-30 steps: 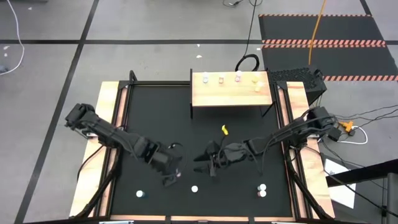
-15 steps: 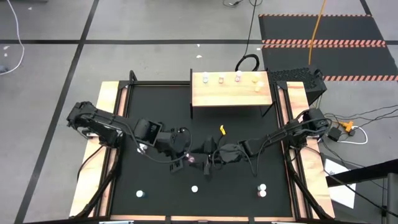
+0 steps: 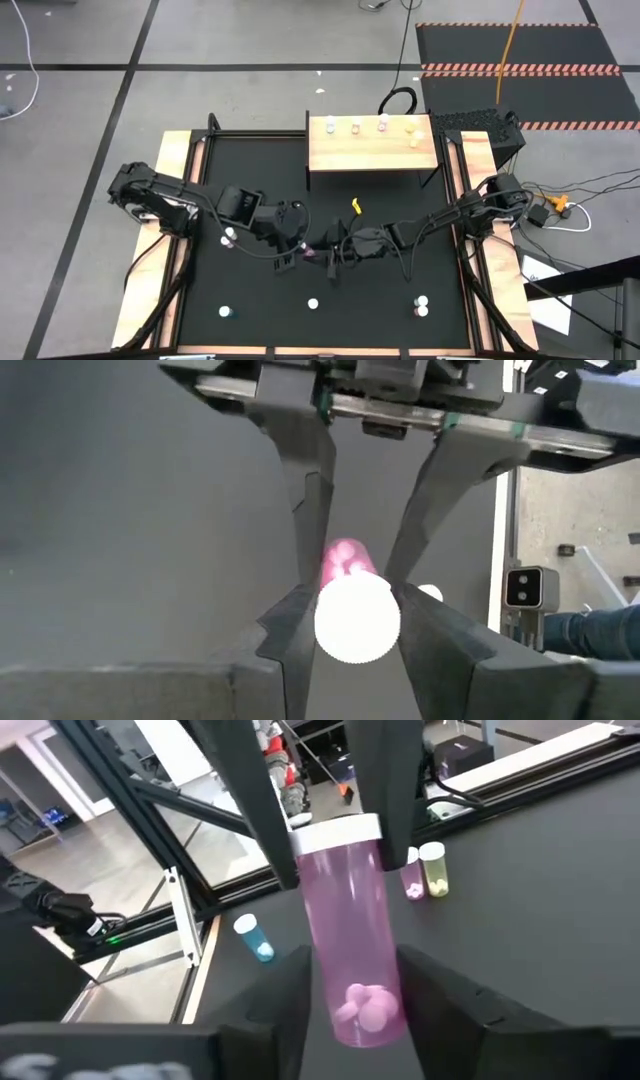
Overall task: Pick and place medicine bottles onto shelf by color
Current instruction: Put the bottom pink pill bottle on the shelf aligned with the other pink pill bottle
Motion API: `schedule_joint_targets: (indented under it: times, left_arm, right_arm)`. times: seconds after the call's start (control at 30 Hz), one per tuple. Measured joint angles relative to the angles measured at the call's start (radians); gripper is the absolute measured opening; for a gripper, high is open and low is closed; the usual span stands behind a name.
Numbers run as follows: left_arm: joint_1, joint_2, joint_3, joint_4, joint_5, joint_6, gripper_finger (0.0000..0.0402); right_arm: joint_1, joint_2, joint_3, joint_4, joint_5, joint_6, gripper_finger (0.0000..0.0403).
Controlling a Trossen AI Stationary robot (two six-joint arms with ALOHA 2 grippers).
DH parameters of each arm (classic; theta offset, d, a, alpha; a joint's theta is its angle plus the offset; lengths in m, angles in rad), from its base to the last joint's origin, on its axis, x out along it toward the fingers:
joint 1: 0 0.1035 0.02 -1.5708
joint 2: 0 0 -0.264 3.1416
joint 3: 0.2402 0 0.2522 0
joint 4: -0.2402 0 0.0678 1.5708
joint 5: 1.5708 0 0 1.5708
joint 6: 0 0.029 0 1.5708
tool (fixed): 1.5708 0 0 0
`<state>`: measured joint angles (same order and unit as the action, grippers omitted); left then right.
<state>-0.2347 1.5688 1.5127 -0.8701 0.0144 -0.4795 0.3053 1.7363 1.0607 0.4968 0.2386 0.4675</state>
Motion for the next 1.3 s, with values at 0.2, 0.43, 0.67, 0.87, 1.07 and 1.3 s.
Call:
schedule_joint_targets:
  times: [0.2,0.43,0.67,0.87,1.07,1.3]
  left_arm:
    - [0.019,0.0,0.0,0.022,-0.006,0.015,0.0153]
    - [0.034,-0.033,0.001,0.042,-0.01,0.03,0.0207]
    - [0.05,-0.19,0.0,0.163,-0.138,0.043,0.0281]
    - [0.016,-0.303,-0.007,0.275,-0.25,0.148,0.0324]
    - [-0.021,-0.333,-0.172,0.485,-0.253,0.184,0.0332]
    - [-0.021,-0.333,-0.327,0.753,-0.223,0.183,0.0333]
  right_arm:
    - [0.001,0.0,0.0,0.018,-0.004,0.048,0.0103]
    - [-0.001,0.002,0.0,0.145,0.029,0.046,0.0099]
    - [-0.017,0.0,0.0,0.313,0.075,-0.016,0.01]
    - [-0.039,-0.012,0.0,0.479,0.076,-0.103,0.0102]
    - [-0.052,-0.029,0.0,0.538,0.075,-0.202,0.0101]
    - [-0.051,-0.031,0.0,0.561,0.075,-0.248,0.0104]
